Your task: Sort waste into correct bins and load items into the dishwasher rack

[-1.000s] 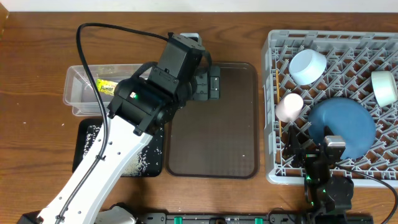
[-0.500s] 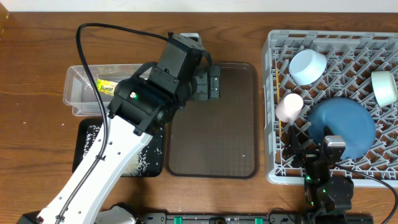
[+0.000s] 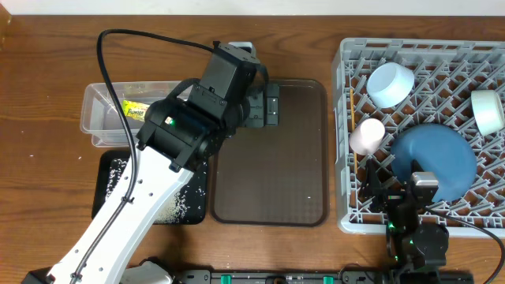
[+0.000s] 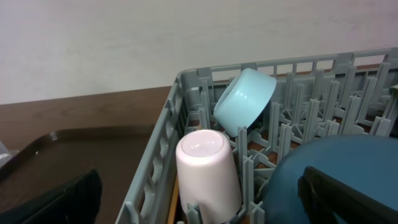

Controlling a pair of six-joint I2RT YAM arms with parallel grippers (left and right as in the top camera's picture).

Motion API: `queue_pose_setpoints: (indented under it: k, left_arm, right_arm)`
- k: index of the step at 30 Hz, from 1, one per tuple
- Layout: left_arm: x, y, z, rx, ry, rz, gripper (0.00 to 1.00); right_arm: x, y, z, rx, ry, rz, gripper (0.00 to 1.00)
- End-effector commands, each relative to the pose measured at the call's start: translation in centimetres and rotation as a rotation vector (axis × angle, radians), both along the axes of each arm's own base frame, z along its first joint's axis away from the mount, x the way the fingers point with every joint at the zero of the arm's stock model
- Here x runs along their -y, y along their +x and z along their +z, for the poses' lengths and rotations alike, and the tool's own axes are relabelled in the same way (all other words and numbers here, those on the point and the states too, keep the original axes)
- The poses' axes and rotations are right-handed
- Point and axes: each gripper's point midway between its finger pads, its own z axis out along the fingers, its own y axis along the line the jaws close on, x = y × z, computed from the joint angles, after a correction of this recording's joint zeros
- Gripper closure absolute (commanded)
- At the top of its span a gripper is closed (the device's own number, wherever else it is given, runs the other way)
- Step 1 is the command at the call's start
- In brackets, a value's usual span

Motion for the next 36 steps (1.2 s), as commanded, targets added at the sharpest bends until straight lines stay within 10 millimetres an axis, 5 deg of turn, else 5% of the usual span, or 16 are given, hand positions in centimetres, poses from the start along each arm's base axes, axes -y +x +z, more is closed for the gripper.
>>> queue_pose_setpoints:
  k: [1, 11, 20, 26, 36]
  left_arm:
    - [-0.3, -0.2, 0.7, 0.019, 0.001, -0.003, 0.04]
    - [-1.3, -1.7, 3.6, 0.089, -0.046, -0.002, 0.04]
    - [-2.2, -3.1, 3.3, 0.092, -0.048, -0.002, 0.04]
    - [-3.4, -4.8, 0.2, 0.040, -0.014, -0.002, 0.04]
    - [-6.5, -9.5, -9.5, -0.117, 0.090, -0.002, 0.04]
  right_arm:
    - [-0.1, 0.0, 0.0, 0.003, -0.016, 0.001, 0.01]
    - [-0.1, 0.0, 0.0, 0.003, -0.016, 0.002, 0.01]
    - [-0.1, 0.0, 0.0, 0.003, -0.016, 0.001, 0.01]
    - [-0.1, 0.0, 0.0, 0.003, -0.016, 0.002, 0.01]
    - [-0.1, 0.0, 0.0, 0.002, -0.016, 0.001, 0.01]
